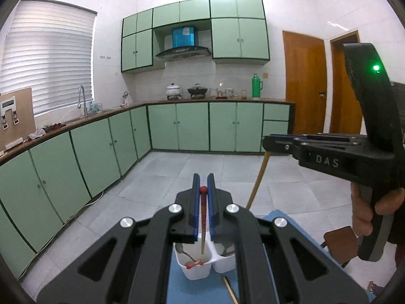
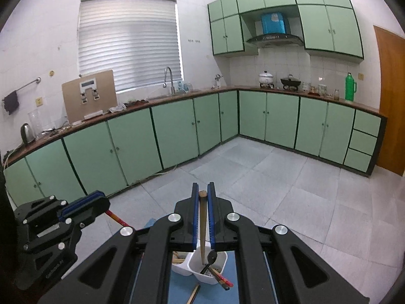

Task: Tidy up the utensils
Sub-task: 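Lift both chopsticks and insert them upright into the white holder, then open both tools to release the chopsticks in the holder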

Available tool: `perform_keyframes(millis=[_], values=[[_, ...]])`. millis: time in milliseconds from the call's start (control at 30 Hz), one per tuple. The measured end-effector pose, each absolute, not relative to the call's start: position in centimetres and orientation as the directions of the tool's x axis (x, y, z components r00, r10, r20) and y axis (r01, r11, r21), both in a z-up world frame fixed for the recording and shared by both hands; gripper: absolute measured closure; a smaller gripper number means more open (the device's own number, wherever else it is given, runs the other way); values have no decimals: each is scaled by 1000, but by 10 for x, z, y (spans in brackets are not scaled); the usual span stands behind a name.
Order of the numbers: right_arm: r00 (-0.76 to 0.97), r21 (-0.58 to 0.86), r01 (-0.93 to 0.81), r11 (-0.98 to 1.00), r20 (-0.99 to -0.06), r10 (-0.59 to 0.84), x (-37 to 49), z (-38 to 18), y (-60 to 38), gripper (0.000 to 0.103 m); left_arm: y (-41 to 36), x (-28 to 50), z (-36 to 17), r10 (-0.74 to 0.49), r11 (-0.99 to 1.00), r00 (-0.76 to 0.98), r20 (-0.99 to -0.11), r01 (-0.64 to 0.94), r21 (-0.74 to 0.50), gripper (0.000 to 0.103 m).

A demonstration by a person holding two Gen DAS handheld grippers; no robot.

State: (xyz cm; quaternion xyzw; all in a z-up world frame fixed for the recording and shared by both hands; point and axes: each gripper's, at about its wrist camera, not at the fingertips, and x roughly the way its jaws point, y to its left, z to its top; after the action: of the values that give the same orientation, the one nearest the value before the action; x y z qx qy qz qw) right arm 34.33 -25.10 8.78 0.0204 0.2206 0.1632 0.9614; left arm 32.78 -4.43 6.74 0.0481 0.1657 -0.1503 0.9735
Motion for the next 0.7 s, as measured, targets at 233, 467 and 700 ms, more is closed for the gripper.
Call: perform_keyframes(millis=[233, 467, 700], values=[[804, 166, -286, 944, -494, 331, 364, 42, -258, 96, -39, 366, 27, -276, 955, 856, -436, 296, -22, 97], [777, 216, -265, 940, -529, 341, 366, 22, -275, 88, -27, 376, 7, -264, 960, 836, -481, 277, -46, 74], [829, 202, -177, 963, -497, 256, 336, 24, -300, 38, -16, 348, 14, -254, 964, 855, -452, 260, -51, 45]])
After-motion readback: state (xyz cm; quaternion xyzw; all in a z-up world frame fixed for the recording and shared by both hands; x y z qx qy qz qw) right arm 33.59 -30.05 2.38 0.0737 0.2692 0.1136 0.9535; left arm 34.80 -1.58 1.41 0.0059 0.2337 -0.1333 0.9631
